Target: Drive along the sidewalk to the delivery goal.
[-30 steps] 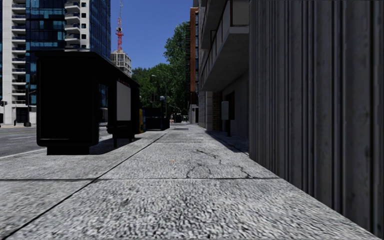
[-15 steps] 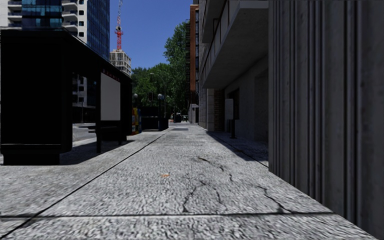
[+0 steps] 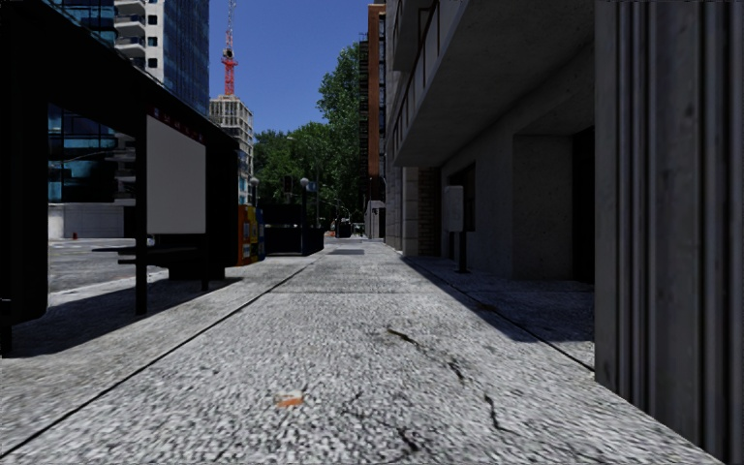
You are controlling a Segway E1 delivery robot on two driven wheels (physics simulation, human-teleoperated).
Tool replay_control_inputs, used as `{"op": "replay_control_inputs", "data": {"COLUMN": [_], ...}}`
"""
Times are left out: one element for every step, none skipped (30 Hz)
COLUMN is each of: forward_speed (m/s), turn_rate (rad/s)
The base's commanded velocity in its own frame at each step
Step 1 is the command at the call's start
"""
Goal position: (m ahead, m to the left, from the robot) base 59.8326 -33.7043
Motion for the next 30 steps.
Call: {"op": "replay_control_inputs", "data": {"forward_speed": [2.0,2.0,2.0,2.0,2.0,2.0,2.0,2.0,2.0,2.0,2.0,2.0,2.0,2.0,2.0,2.0,2.0,2.0,2.0,2.0,2.0,2.0,2.0,2.0,2.0,2.0,2.0,2.0,2.0,2.0], "turn_rate": [0.0,0.0,0.0,0.0,0.0,0.0,0.0,0.0,0.0,0.0,0.0,0.0,0.0,0.0,0.0,0.0,0.0,0.0,0.0,0.0,0.0,0.0,0.0,0.0,0.0,0.0,0.0,0.0,0.0,0.0]}}
